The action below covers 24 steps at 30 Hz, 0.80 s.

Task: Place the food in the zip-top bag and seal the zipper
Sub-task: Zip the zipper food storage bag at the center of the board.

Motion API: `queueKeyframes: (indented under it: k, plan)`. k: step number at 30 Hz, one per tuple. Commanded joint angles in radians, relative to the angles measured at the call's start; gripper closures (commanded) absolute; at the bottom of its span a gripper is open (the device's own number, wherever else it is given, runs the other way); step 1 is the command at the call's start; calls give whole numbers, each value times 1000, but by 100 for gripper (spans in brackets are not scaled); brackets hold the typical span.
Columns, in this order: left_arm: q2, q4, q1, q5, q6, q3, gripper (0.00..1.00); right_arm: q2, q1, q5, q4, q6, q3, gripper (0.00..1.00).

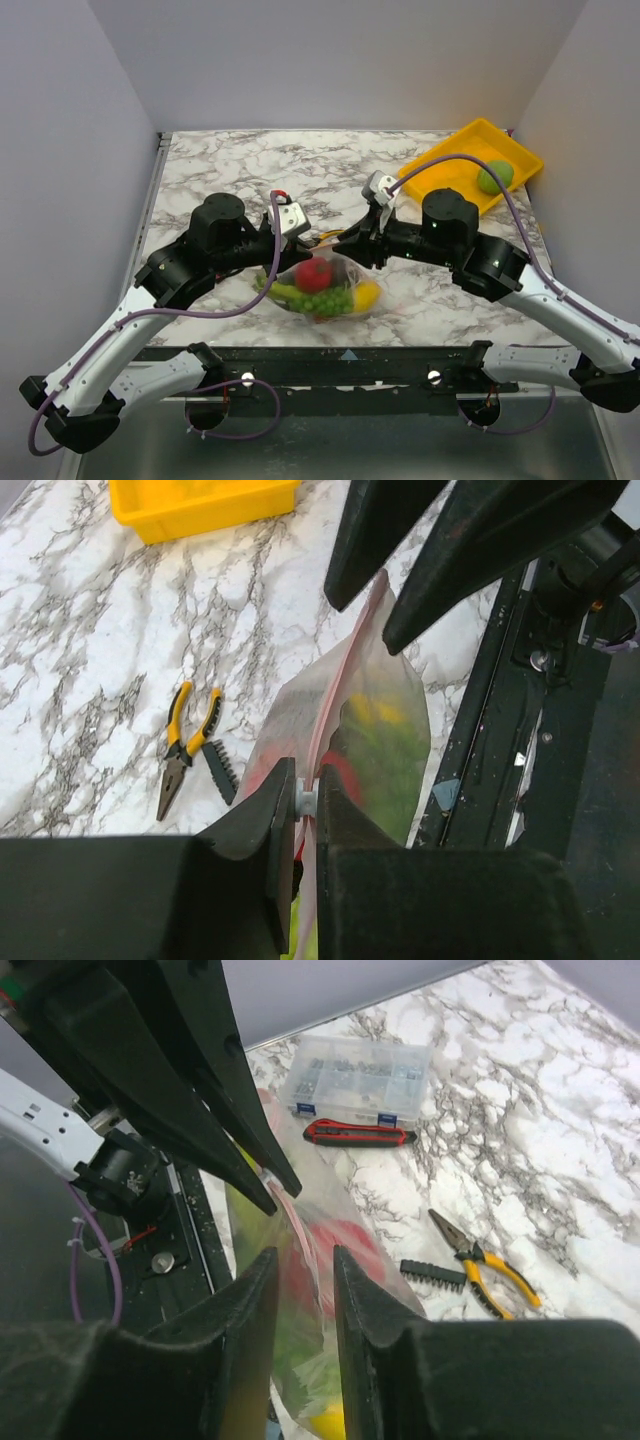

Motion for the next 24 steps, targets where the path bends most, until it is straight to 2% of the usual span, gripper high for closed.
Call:
queueKeyframes:
  k: [1,4,5,7,9,12,13,15,18,19,20,24]
  plan:
    - [-6,-15,6,-8,9,45,100,61,-3,-31,-200,-76,117,62]
    - [7,-28,6,13,9,62,100,120,-3,-50,-253,-104,172,49]
    - [12,-30,7,22,9,64,100,145,-3,-53,-257,-108,190,42]
    - [15,-30,6,27,10,60,100,191,-3,-85,-261,-126,225,36]
    - [14,-28,7,24,13,56,100,234,-2,-138,-262,-149,255,31]
    - [16,-32,6,25,12,60,100,286,-3,-177,-264,-166,289,31]
    - [15,-32,7,27,9,62,100,295,-3,-191,-264,-172,290,33]
    - [12,-32,6,32,9,63,100,303,-3,-211,-255,-176,286,43]
    - [1,-32,7,30,5,58,100,286,-3,-182,-220,-154,257,85]
    - [-2,-31,6,32,4,56,100,271,-3,-159,-199,-142,241,96]
    - [-3,-31,6,31,0,54,100,256,-4,-108,-163,-108,217,100]
    - [-2,-36,6,8,-9,55,100,178,-3,173,-37,69,122,100]
